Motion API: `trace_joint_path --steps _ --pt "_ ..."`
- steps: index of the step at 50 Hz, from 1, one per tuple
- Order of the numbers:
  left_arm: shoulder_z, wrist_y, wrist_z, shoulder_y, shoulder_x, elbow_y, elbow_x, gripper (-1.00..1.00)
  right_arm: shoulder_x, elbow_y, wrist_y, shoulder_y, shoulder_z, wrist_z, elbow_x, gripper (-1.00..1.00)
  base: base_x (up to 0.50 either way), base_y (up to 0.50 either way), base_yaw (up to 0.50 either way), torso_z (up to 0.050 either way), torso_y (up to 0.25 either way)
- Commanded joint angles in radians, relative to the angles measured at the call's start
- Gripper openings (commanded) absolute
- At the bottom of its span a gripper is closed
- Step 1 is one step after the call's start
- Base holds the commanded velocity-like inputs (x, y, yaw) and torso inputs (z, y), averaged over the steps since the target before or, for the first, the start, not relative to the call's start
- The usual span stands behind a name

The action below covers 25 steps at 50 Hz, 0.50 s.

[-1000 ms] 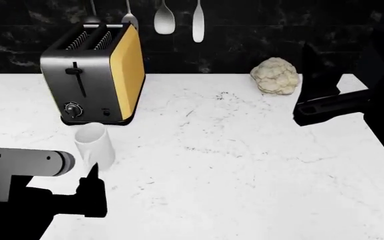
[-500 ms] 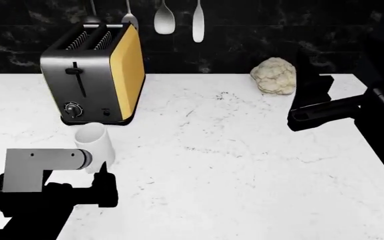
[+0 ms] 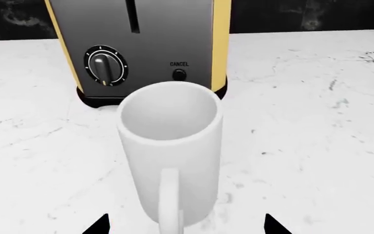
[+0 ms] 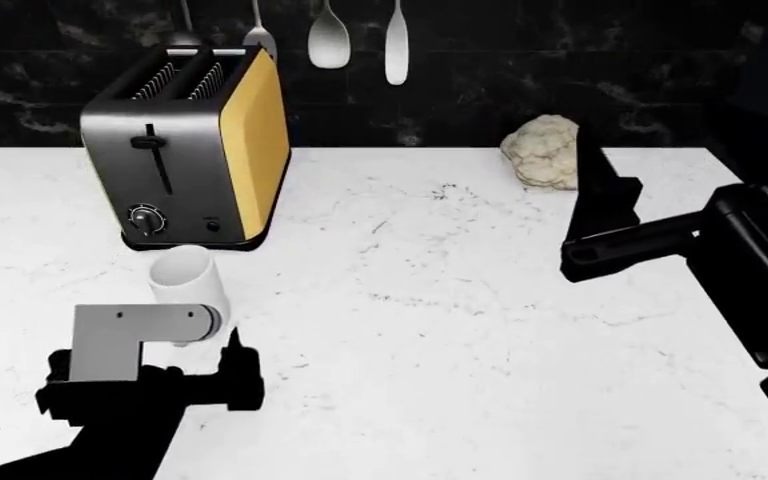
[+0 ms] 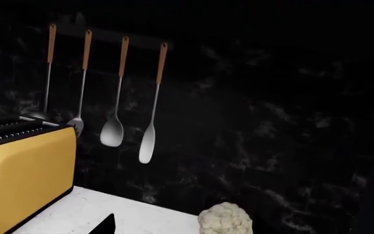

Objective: A wet mug is on the counter and needs to be dried. Pick it up and place it upside down in the open cabinet.

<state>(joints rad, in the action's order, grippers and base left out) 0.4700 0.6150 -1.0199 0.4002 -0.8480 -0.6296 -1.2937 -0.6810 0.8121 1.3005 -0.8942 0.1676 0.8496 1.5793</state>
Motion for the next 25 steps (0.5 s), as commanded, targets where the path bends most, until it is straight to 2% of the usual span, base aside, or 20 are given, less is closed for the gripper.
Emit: trace_joint_path --steps 1,12,13,25 --pt "0.021 0.022 -0.009 0.033 0.026 0.021 0.038 1.00 0.001 0.012 -0.009 0.027 -0.003 -0.021 -0.028 1.00 0.00 0.00 0.00 0.000 0.000" --pt "0.014 -0.013 0.024 0.008 0.034 0.063 0.061 1.00 0.003 0.019 -0.020 0.052 -0.006 -0.053 -0.065 1.00 0.00 0.00 0.00 0.000 0.000" --pt "0.012 -0.019 0.027 0.002 0.033 0.066 0.063 -1.00 0.003 0.020 -0.021 0.054 -0.008 -0.054 -0.066 1.00 0.00 0.00 0.00 0.000 0.000" --pt "-0.036 -0.089 0.023 -0.049 0.014 0.051 0.076 -1.00 -0.006 0.023 -0.024 0.066 -0.019 -0.063 -0.087 1.00 0.00 0.00 0.00 0.000 0.000"
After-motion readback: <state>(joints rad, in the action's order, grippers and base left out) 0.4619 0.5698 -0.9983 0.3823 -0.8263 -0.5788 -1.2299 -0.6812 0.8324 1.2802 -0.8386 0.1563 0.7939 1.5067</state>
